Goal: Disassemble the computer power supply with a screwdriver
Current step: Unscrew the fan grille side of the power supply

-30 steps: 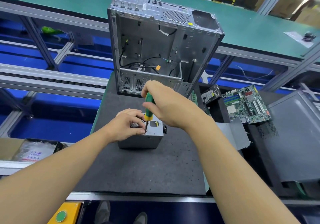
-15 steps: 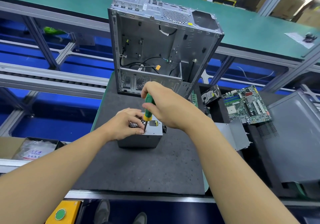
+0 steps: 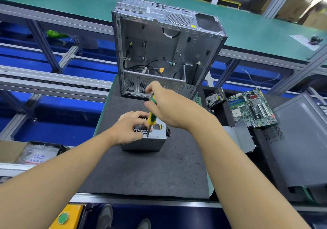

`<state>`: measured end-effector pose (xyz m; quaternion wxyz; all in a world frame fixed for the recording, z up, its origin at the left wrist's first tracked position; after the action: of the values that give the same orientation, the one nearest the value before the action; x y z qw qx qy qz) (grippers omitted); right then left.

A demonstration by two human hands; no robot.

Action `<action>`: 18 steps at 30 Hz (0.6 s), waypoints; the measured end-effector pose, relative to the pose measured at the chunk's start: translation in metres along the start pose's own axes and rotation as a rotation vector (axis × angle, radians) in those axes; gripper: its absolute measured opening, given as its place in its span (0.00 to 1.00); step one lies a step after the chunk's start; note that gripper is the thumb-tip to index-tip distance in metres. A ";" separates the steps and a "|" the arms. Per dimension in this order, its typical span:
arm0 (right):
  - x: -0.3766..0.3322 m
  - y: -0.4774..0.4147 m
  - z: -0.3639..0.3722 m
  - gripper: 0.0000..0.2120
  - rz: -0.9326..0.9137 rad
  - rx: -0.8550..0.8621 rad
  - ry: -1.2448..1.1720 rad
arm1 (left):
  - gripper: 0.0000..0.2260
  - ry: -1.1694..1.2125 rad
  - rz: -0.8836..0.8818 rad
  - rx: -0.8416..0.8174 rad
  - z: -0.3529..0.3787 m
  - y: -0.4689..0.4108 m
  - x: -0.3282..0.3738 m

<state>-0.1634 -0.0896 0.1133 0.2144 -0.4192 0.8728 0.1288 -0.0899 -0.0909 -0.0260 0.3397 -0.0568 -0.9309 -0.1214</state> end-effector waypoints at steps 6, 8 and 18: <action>-0.005 0.008 0.002 0.08 -0.061 -0.015 -0.042 | 0.15 0.002 -0.029 -0.015 0.003 0.000 -0.004; -0.006 0.008 0.000 0.10 -0.058 -0.028 -0.036 | 0.14 0.029 -0.031 -0.015 0.003 0.000 -0.004; -0.006 0.000 -0.004 0.11 -0.040 0.127 -0.039 | 0.04 0.110 0.003 0.020 -0.001 0.000 0.001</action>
<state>-0.1610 -0.0875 0.1195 0.2601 -0.4196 0.8662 0.0770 -0.0897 -0.0915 -0.0244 0.3911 -0.0480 -0.9119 -0.1146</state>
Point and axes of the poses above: each hand's wrist, its own y-axis away from the middle knuckle, its own z-axis out of the palm, x = y × z, the point moved 10 cm from there along -y, towards the middle knuckle, and after that the axes turned 14 degrees about -z, right-handed, at the moved point
